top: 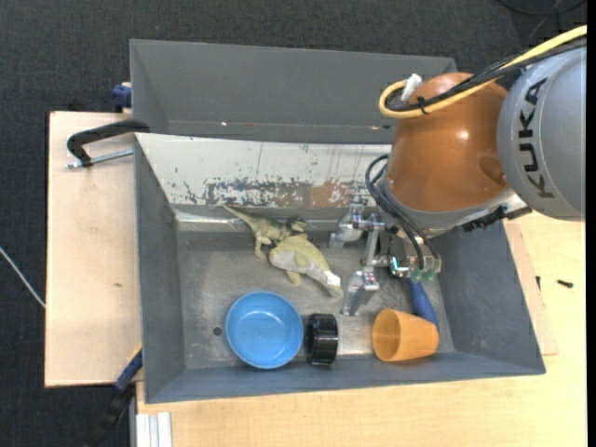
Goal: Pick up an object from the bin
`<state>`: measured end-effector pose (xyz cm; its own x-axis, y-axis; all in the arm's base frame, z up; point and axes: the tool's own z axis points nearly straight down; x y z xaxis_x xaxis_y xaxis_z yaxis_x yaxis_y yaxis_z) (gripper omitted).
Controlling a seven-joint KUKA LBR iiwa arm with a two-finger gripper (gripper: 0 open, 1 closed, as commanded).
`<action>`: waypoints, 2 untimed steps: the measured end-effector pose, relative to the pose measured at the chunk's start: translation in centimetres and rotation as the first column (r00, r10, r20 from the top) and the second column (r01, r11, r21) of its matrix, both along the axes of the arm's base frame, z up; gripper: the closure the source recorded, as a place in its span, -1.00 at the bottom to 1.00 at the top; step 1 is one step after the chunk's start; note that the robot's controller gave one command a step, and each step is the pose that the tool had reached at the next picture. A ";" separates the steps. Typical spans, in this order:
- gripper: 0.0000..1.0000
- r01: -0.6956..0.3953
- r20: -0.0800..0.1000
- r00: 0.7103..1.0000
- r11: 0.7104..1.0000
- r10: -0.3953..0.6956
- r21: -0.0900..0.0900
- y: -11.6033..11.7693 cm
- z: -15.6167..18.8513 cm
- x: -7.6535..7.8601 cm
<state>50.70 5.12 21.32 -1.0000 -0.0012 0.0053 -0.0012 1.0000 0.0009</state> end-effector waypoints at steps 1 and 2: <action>-1.00 -0.160 0.013 0.987 0.987 0.160 0.000 3.7 -8.9 -0.4; -1.00 -0.478 0.010 0.878 0.878 0.478 -0.004 -4.6 -8.7 0.2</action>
Offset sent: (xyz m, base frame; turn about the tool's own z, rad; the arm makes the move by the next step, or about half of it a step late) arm -0.0081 0.0544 -0.1401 -0.2192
